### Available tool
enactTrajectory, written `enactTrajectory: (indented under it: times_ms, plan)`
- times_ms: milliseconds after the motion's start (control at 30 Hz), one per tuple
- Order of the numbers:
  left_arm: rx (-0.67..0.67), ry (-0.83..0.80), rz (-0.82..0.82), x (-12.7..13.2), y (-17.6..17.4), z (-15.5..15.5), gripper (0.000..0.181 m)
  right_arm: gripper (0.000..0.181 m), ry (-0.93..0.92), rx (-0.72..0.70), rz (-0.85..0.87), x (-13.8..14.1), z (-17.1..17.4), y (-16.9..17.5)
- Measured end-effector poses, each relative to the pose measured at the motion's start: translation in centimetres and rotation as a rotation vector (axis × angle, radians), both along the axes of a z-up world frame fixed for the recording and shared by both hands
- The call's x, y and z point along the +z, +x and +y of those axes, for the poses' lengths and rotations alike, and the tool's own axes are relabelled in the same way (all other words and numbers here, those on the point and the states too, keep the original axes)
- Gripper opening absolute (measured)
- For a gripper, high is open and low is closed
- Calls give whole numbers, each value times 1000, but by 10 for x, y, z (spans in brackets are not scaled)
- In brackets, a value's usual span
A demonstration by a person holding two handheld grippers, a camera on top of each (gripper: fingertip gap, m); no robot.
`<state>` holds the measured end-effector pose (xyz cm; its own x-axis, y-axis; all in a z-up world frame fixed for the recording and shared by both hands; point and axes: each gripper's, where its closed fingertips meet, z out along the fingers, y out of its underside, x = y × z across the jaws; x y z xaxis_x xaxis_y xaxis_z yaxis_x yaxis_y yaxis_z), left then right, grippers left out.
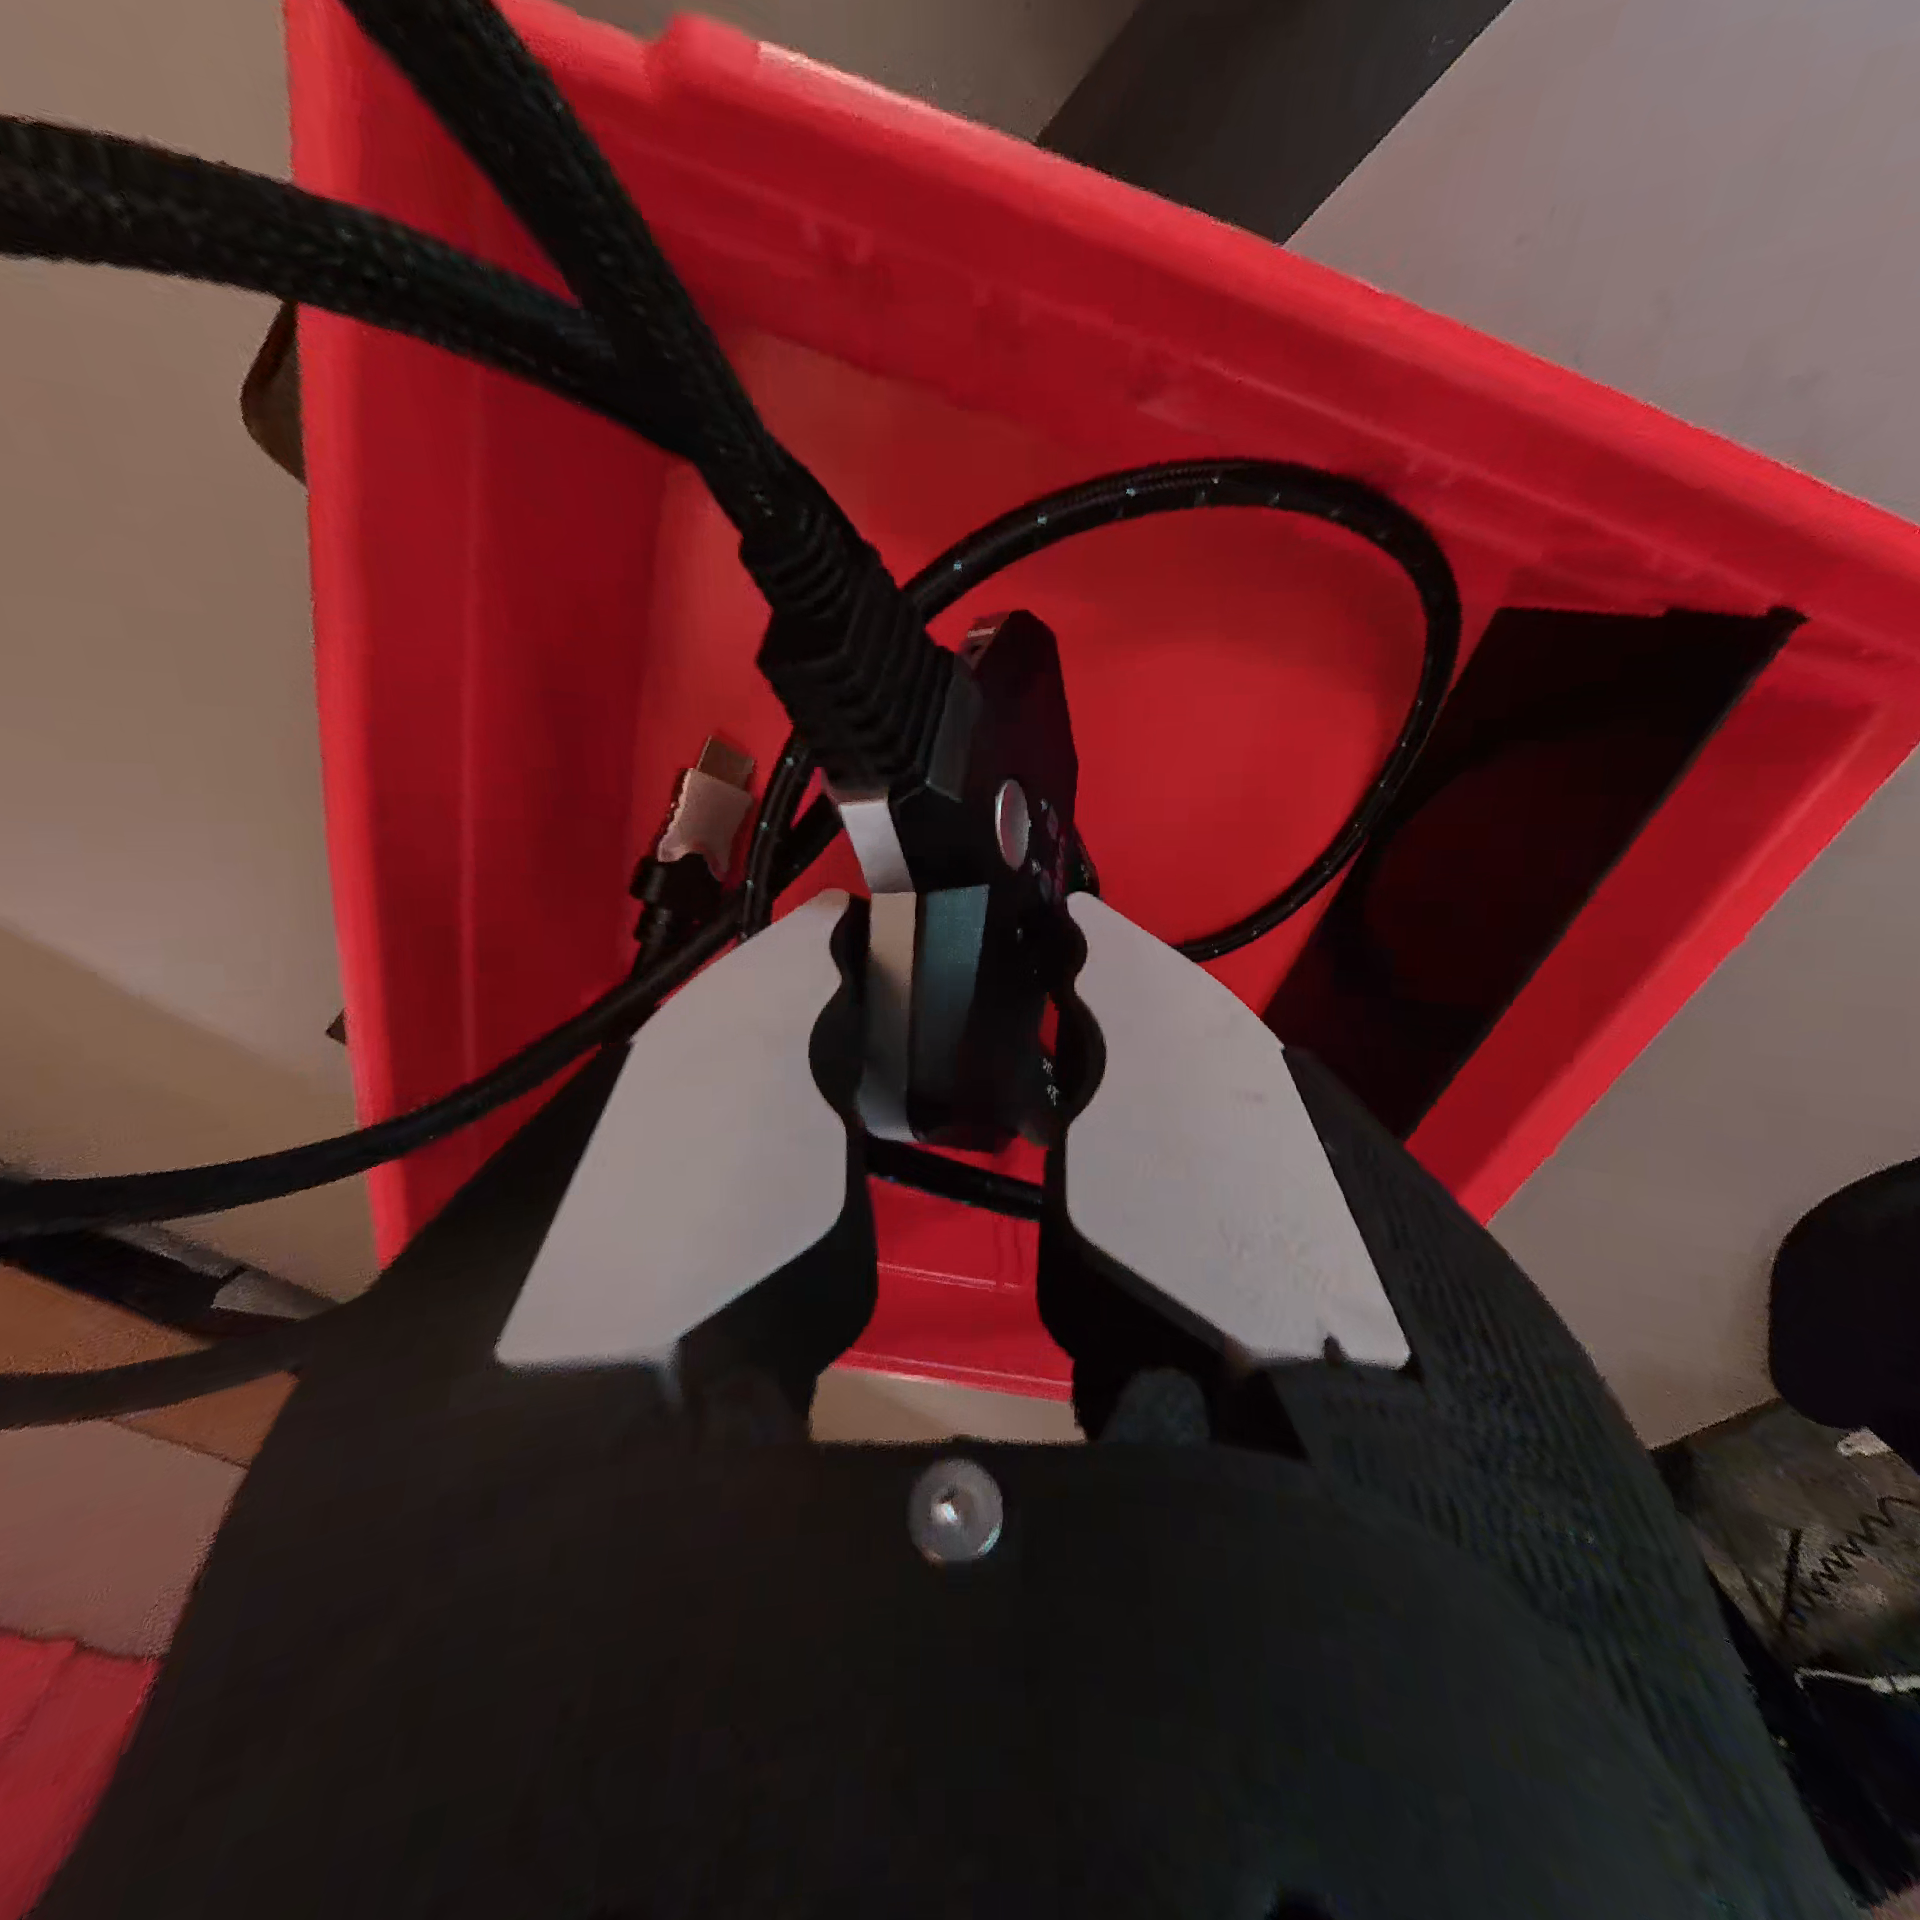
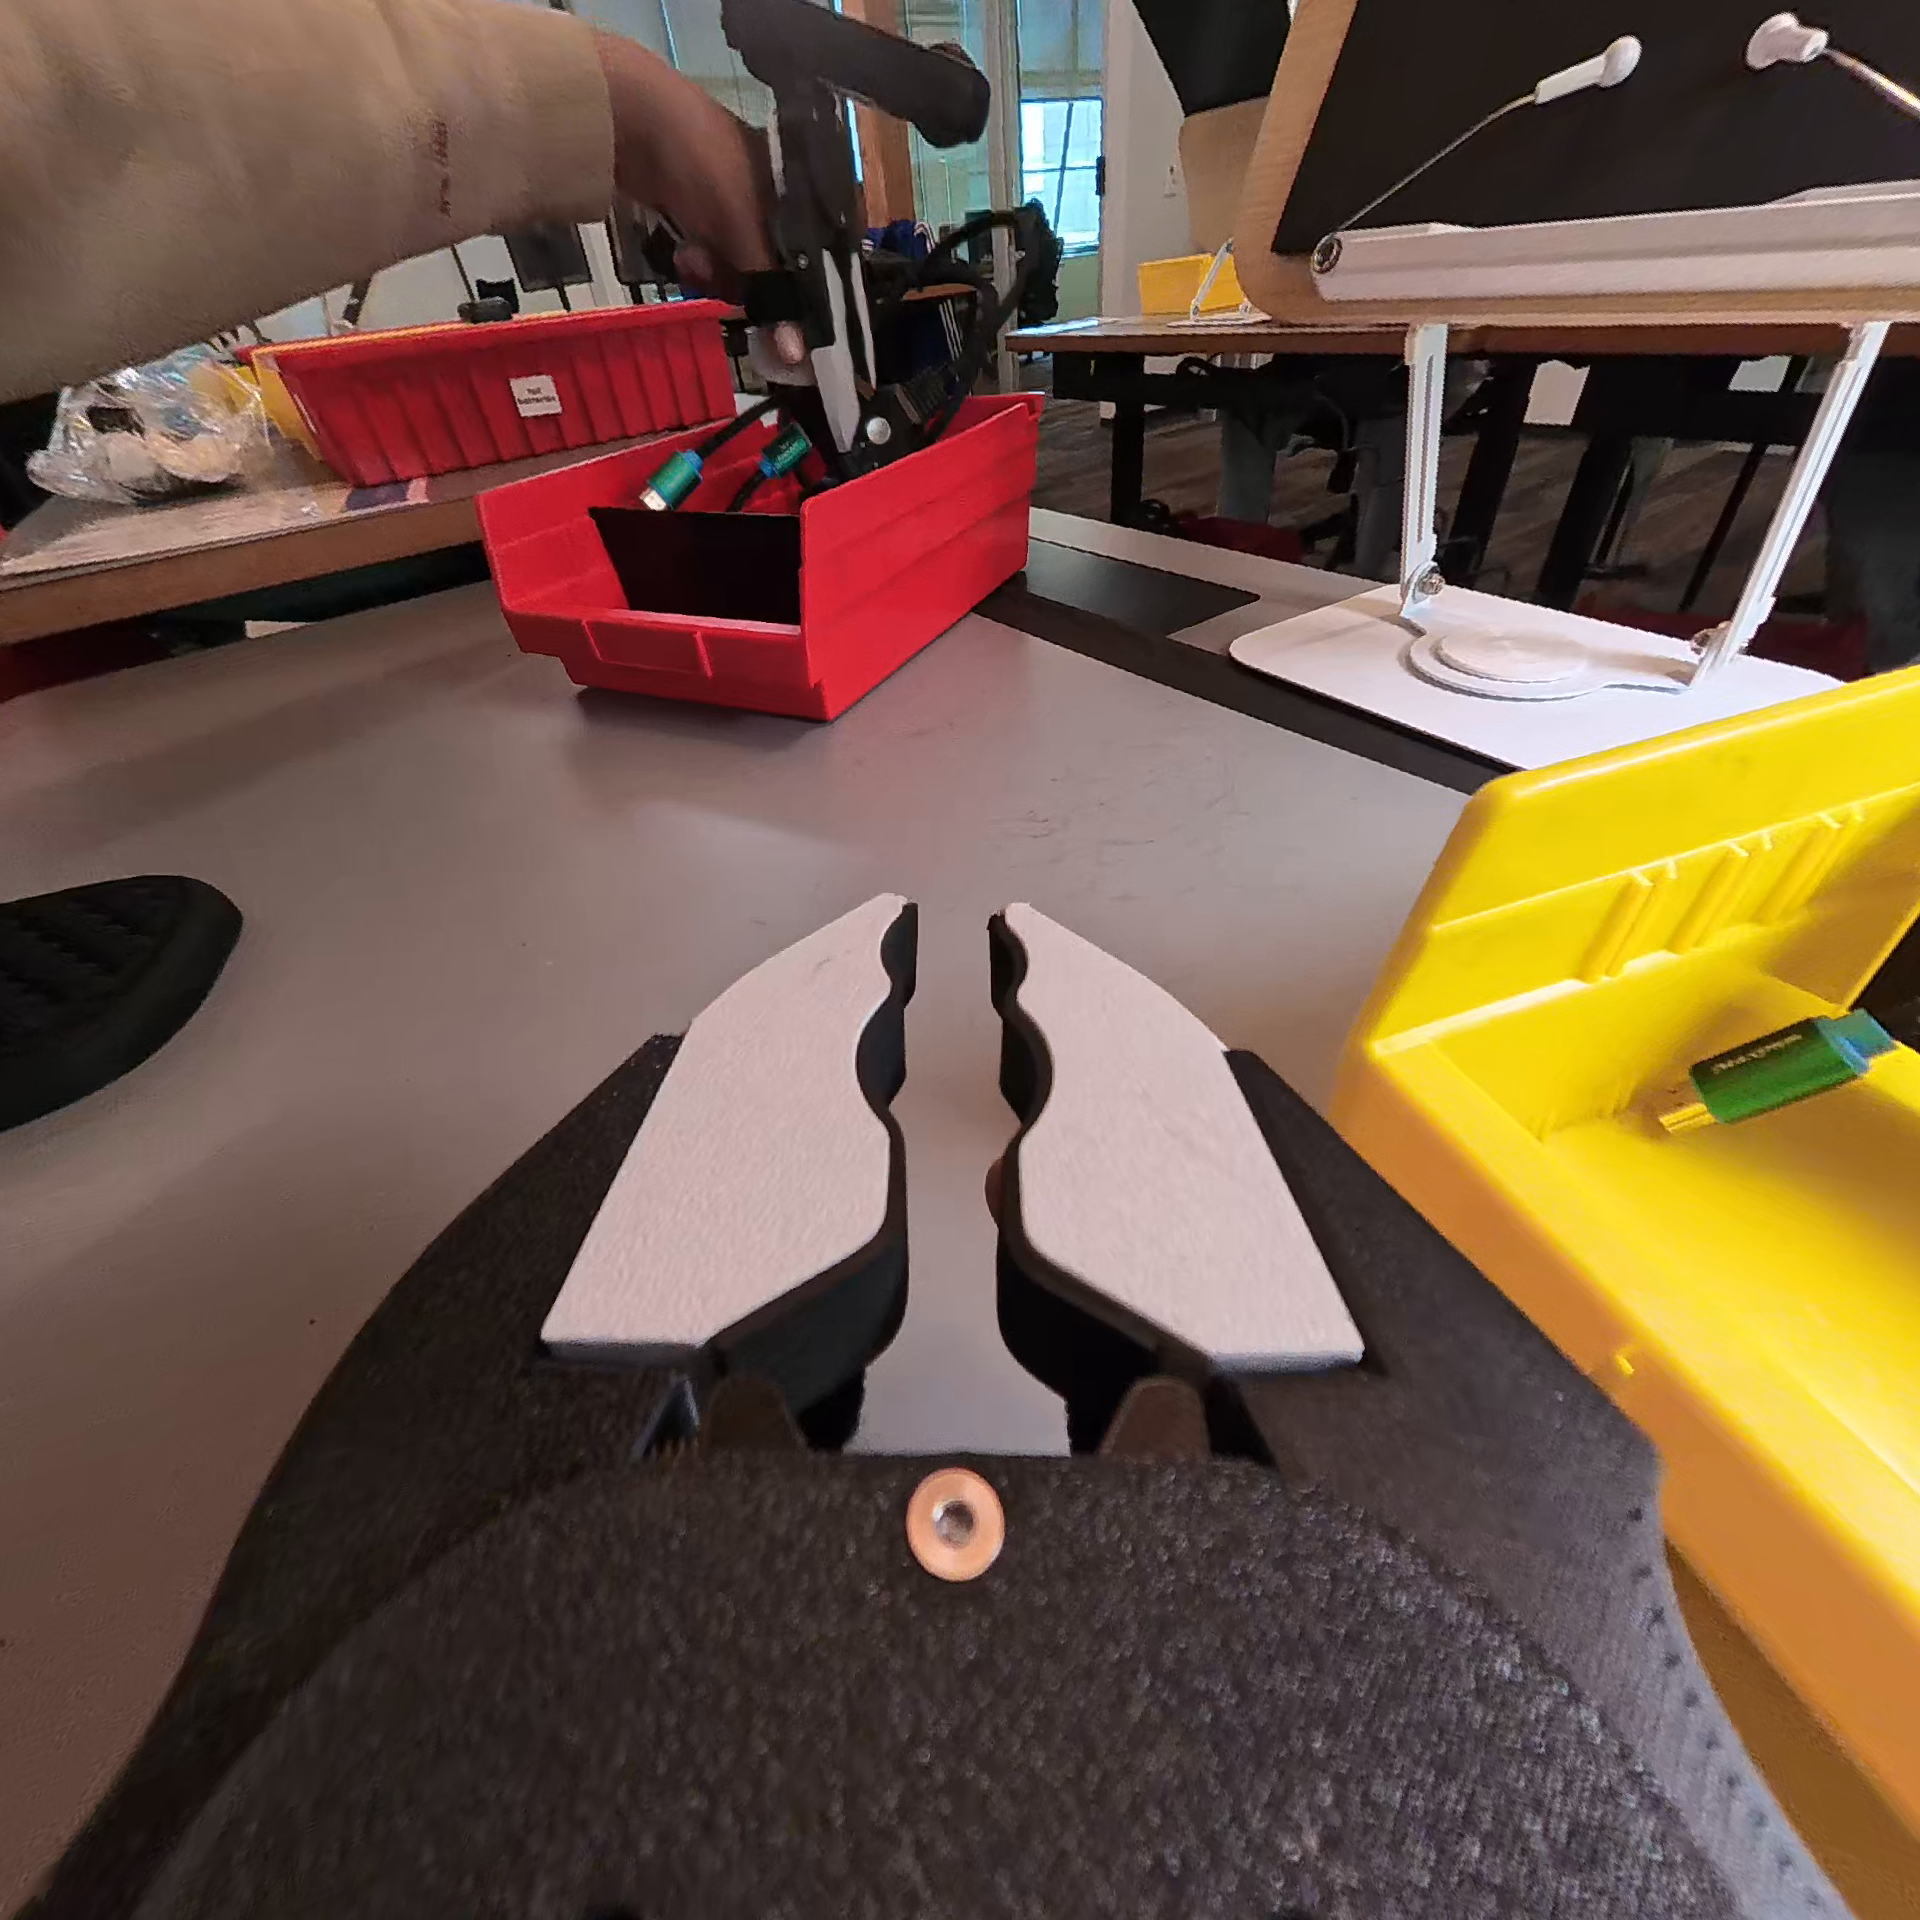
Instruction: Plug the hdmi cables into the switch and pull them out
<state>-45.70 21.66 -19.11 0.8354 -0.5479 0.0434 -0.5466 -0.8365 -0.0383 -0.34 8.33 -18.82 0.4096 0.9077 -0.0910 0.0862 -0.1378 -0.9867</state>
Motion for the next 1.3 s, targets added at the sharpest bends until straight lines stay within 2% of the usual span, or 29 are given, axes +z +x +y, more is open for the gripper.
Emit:
enactTrajectory:
  times_ms: [33, 133, 233, 433, 567, 667, 800, 933, 1033, 1133, 1200, 1300]
  plan:
    - [-2, -10, -3, 0, 1, -1, 33, 13, -4, 3, 2, 0, 0, 0]
    - [-36, 8, -33, 11, 7, -5, 29, 13, -15, 8, 2, -1, 0, 0]
    - [-56, 106, -51, 40, 8, -9, 26, 13, -19, 14, 10, 1, -1, 0]
    - [-106, 434, -101, 130, 33, -26, 23, 12, -8, 35, 21, 6, -8, -5]
    - [-123, 553, -127, 177, 56, -51, 23, 12, 0, 43, 33, 11, -14, -9]
    - [-126, 669, -224, 215, 83, -68, 22, 12, 28, 46, 46, 23, -16, -14]
    - [-173, 817, -382, 261, 126, -91, 22, 12, 82, 75, 99, 59, -22, -28]
    - [-198, 977, -617, 298, 181, -113, 23, 11, 235, 74, 186, 134, -32, -41]
    - [-191, 1090, -849, 310, 224, -127, 22, 9, 265, 49, 215, 185, -37, -50]
    - [-177, 1131, -1087, 302, 268, -137, 22, 13, 225, 71, 207, 216, -46, -63]
    - [-147, 1130, -1234, 289, 294, -140, 22, 15, 169, 75, 195, 218, -49, -70]
    - [-79, 1110, -1444, 270, 326, -141, 22, 23, 118, 50, 188, 198, -41, -77]
